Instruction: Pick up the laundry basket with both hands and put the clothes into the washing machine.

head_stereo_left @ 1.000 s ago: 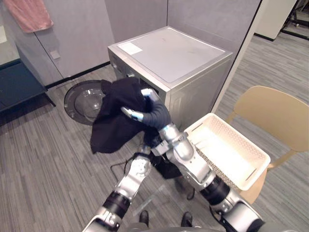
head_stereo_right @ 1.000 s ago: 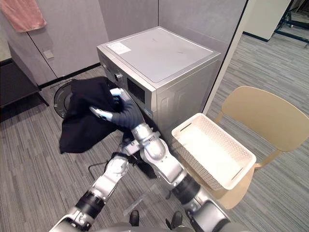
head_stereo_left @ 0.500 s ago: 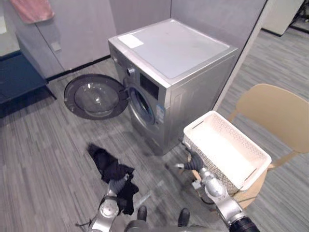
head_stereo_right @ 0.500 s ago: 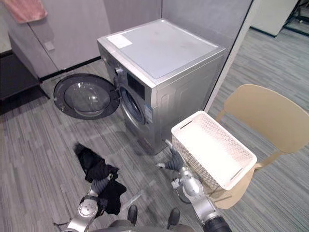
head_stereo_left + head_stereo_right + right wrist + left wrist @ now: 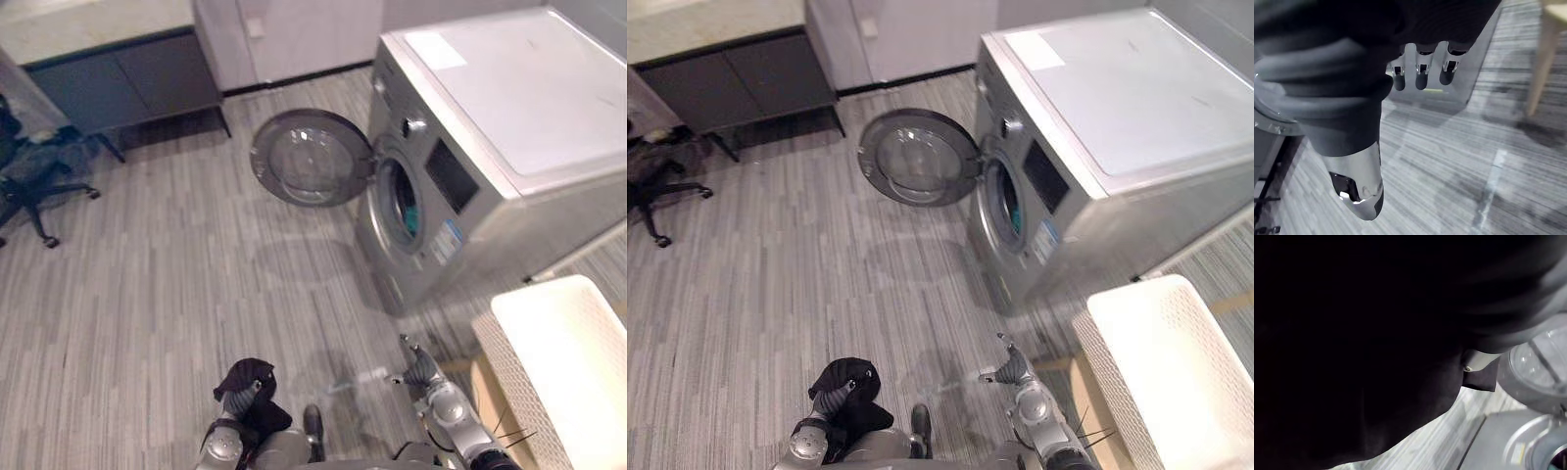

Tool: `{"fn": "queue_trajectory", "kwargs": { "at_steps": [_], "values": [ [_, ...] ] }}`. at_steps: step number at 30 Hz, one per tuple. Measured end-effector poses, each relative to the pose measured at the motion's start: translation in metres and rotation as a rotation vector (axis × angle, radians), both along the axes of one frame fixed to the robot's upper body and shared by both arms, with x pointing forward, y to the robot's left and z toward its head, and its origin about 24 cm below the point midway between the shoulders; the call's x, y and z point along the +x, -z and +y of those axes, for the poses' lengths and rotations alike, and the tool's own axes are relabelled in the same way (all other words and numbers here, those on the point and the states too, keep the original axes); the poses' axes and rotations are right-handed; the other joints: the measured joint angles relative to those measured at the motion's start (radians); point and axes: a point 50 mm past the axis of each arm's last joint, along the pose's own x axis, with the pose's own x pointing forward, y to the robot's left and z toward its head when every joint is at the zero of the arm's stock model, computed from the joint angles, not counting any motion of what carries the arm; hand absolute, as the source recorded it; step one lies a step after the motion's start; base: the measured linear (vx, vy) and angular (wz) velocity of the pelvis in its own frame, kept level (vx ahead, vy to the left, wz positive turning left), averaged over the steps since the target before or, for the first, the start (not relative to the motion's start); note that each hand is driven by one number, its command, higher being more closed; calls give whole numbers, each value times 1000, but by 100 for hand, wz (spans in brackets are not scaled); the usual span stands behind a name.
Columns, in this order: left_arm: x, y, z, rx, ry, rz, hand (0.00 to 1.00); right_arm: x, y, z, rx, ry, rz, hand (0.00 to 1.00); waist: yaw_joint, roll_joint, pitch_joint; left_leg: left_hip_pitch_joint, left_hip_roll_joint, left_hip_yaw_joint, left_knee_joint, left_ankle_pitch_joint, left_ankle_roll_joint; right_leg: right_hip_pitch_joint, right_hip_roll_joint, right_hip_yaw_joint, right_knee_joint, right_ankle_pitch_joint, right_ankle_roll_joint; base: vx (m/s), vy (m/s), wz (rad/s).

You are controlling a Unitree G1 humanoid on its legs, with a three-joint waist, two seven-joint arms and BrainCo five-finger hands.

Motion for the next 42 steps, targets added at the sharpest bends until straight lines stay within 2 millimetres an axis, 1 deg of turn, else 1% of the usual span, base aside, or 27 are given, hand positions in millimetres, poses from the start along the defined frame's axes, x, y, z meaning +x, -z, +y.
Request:
{"fn": "queue_trajectory", "kwargs": {
  "at_steps": [1,3,4,6,8,9,10,11,12,13,14,15,16,18,20,23,24,26,27,28,29,32,35,37,40,41,42],
  "values": [
    [2,-2,3,-1,-12,-12,100,0,0,3,12,2,0,0,-10,-6,5,11,0,-26,13,-17,8,-38,41,102,66,-55,49,340,123,113],
    [7,-6,5,-6,-28,-40,100,1,0,7,27,0,-5,0,-24,-2,28,63,2,-94,13,-49,21,-126,183,216,109,-181,61,339,48,92],
    [8,-7,5,-7,-29,-44,100,2,0,6,27,1,-6,0,-24,-12,33,86,2,-106,8,-59,23,-151,218,225,82,-198,61,356,17,62],
    [15,-9,5,-19,-38,-62,100,2,-1,6,30,3,-8,0,-28,-12,54,142,-1,-145,-7,-79,30,-217,300,207,-70,-203,69,409,-17,61],
    [25,-13,0,-30,-25,-93,100,4,-2,6,32,3,-11,0,-57,-12,70,178,-3,-186,-34,-88,26,-255,352,152,-352,-116,72,454,-62,99],
    [28,-16,-1,-33,-16,-111,100,5,-2,7,34,2,-13,0,-75,-15,69,199,-6,-205,-57,-101,5,-254,369,122,-487,-50,64,477,-85,103],
    [29,-18,-2,-32,0,-122,100,2,-1,7,35,4,-7,0,-76,-33,67,238,-22,-220,-78,-122,-17,-253,374,111,-561,9,31,506,-125,83],
    [29,-18,-6,-40,7,-119,100,1,0,5,28,7,-2,0,-80,-27,64,257,-20,-237,-70,-143,-28,-250,375,135,-541,85,-32,512,-140,79],
    [28,-17,-12,-51,18,-116,100,0,0,1,22,15,0,0,-88,-5,53,262,-5,-249,-35,-153,-46,-249,370,114,-507,113,-40,630,-187,77],
    [30,-17,-16,-56,39,-118,100,2,-1,1,30,30,-7,0,-93,16,51,185,18,-222,140,-165,-96,-221,374,74,-504,99,-59,535,-155,62],
    [30,-17,-18,-60,44,-118,100,5,-3,2,33,28,-14,0,-95,21,54,139,30,-190,259,-154,-130,-197,387,69,-514,87,-65,640,-202,31],
    [29,-16,-19,-70,41,-111,100,8,-4,5,38,19,-22,0,-96,27,58,68,57,-131,455,-104,-201,-142,415,71,-549,82,-79,536,-161,-28],
    [25,-14,-21,-85,36,-100,100,11,-8,13,72,19,-44,0,-76,31,60,-22,126,-65,691,-40,-228,-54,464,97,-607,76,-103,539,-141,-55],
    [25,-13,-26,-98,40,-99,100,17,-15,20,99,18,-86,0,-64,23,60,-97,181,3,812,-80,-163,35,496,133,-651,61,-120,462,-59,-72],
    [29,-15,-36,-127,51,-113,100,22,-21,23,132,40,-124,0,-50,12,59,-149,184,38,703,-129,-121,89,497,214,-676,60,-117,464,-13,-99],
    [33,-16,-46,-153,75,-124,100,25,-23,23,146,62,-131,0,-38,12,61,-195,149,-65,465,-155,-123,120,493,331,-678,45,-90,383,100,-128],
    [35,-17,-51,-150,108,-125,100,25,-22,21,149,80,-132,0,-36,14,64,-208,122,-187,330,-144,-142,137,490,411,-674,30,-67,348,219,-159],
    [38,-18,-56,-156,127,-132,100,22,-19,16,135,106,-123,0,-37,25,70,-194,116,-313,203,-111,-193,147,495,503,-662,6,-30,256,304,-177],
    [39,-18,-59,-164,128,-132,100,20,-18,11,117,107,-115,0,-36,55,70,-179,146,-340,138,-73,-229,147,521,557,-649,-12,-1,186,360,-184],
    [39,-17,-61,-171,128,-131,100,19,-18,7,102,103,-114,0,-39,90,70,-170,177,-342,127,-48,-224,140,549,590,-637,-24,17,140,467,-192],
    [42,-17,-64,-175,136,-130,100,18,-17,2,88,106,-108,0,-45,105,85,-168,195,-316,166,20,-198,127,576,643,-605,-55,45,82,470,-179],
    [48,-20,-42,-94,169,-134,100,9,-10,20,123,80,-75,0,-51,5,72,-141,157,-110,130,-13,-170,32,508,731,-522,-85,88,39,317,-161],
    [46,-19,-38,-87,163,-128,100,8,-6,28,129,55,-51,0,-46,5,74,-103,170,68,118,-15,-110,-5,439,590,-549,-48,83,23,206,-160],
    [46,-21,-37,-83,152,-130,100,13,-6,38,119,-3,-45,0,-34,14,78,-47,206,237,86,-24,-96,-27,356,192,-568,-47,45,82,123,-211],
    [57,-30,-35,-64,160,-179,100,25,-12,47,114,-49,-71,0,-20,20,80,-10,263,416,78,-52,-116,-13,282,-204,-572,-48,-4,77,-10,-197],
    [59,-31,-33,-49,169,-181,100,27,-14,49,113,-58,-78,0,-19,17,78,-1,271,451,85,-60,-126,-10,262,-281,-559,-38,-12,112,-90,-181],
    [62,-32,-32,-30,181,-186,100,28,-15,50,110,-66,-81,0,-24,17,78,17,283,496,88,-70,-141,-10,251,-321,-537,-22,7,134,-155,-134]
  ]
}}
